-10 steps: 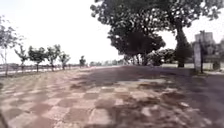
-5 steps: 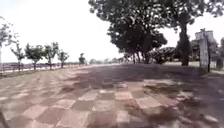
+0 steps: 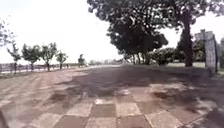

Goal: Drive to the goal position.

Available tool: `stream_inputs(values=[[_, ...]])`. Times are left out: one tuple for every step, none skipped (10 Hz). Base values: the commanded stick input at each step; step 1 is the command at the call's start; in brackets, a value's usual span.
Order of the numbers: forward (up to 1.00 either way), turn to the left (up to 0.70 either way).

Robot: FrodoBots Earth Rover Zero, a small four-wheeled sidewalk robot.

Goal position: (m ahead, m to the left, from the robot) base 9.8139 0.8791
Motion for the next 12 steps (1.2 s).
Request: stream_inputs(values=[[1.0, 0.0], [1.0, 0.0], [1.0, 0.0], [1.0, 0.0], [1.0, 0.0], [1.0, 0.0], [1.0, 0.0], [1.0, 0.0], [1.0, 0.0], [1.0, 0.0], [1.0, 0.0], [1.0, 0.0]])
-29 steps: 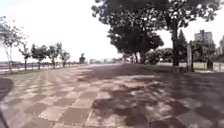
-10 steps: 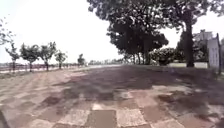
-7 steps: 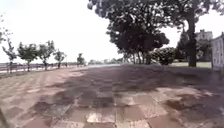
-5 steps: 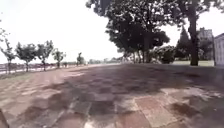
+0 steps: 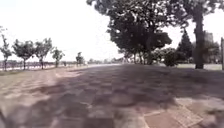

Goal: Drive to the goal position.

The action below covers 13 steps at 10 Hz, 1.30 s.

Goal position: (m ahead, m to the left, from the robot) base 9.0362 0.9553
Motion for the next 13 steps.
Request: stream_inputs(values=[[1.0, 0.0], [1.0, 0.0], [1.0, 0.0], [1.0, 0.0], [1.0, 0.0], [1.0, 0.0], [1.0, 0.0], [1.0, 0.0], [1.0, 0.0], [1.0, 0.0], [1.0, 0.0], [1.0, 0.0], [1.0, 0.0]])
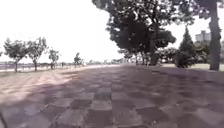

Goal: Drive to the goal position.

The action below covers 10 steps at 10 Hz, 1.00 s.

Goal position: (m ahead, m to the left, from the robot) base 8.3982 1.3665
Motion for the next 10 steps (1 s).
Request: stream_inputs(values=[[1.0, 0.0], [1.0, 0.0], [1.0, 0.0], [1.0, 0.0], [1.0, 0.0], [1.0, 0.0], [1.0, 0.0], [1.0, 0.0], [1.0, 0.0], [1.0, 0.0]])
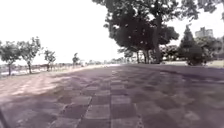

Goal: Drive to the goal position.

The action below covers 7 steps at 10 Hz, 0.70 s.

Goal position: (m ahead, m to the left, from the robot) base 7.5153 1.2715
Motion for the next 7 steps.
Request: stream_inputs(values=[[1.0, 0.0], [1.0, 0.0], [1.0, 0.0], [1.0, 0.0], [1.0, 0.0], [1.0, 0.0], [0.85, 0.0]])
